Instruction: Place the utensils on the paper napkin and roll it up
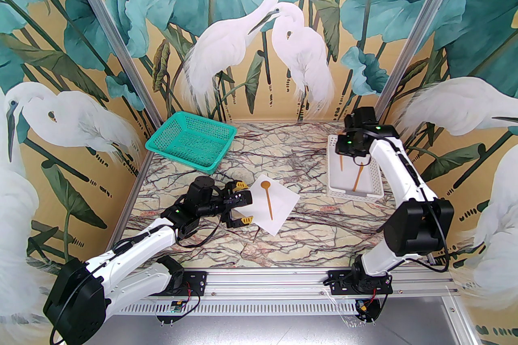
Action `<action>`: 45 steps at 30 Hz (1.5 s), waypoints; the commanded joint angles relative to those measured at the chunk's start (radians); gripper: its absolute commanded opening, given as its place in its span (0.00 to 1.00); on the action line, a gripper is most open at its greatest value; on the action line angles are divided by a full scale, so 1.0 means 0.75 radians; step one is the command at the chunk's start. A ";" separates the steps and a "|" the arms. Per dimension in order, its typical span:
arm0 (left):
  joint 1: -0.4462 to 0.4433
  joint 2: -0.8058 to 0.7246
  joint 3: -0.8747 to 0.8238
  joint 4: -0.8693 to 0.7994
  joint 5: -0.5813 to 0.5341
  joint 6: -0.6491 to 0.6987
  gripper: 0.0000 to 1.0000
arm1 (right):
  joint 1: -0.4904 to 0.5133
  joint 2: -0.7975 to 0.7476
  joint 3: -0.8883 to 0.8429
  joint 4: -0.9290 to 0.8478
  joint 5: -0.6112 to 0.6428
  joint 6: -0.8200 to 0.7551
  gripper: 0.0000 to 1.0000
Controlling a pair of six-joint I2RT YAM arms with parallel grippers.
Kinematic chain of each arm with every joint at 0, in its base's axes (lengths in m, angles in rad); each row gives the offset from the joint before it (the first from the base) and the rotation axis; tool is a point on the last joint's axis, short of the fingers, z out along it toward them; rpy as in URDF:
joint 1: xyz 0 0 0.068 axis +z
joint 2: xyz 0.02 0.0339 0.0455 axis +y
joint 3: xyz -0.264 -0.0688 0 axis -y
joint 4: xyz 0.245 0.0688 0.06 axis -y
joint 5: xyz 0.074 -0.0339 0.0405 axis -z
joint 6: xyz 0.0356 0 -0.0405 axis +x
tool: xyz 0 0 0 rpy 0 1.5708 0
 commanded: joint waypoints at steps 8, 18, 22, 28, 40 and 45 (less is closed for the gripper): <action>-0.012 0.019 -0.014 -0.031 0.008 0.026 0.99 | 0.301 -0.048 -0.159 0.150 -0.136 0.207 0.18; -0.012 0.025 -0.013 -0.035 0.010 0.028 1.00 | 0.535 0.007 -0.340 0.345 -0.152 0.379 0.18; -0.012 0.026 -0.012 -0.037 0.010 0.029 0.99 | 0.597 0.027 -0.410 0.419 -0.166 0.428 0.18; -0.014 0.023 -0.011 -0.039 0.011 0.029 0.99 | 0.667 0.067 -0.511 0.548 -0.193 0.516 0.18; -0.015 0.017 -0.010 -0.043 0.018 0.032 1.00 | 0.756 0.195 -0.576 0.705 -0.213 0.606 0.18; -0.015 0.021 -0.011 -0.043 0.020 0.032 0.99 | 0.769 0.242 -0.571 0.720 -0.217 0.606 0.18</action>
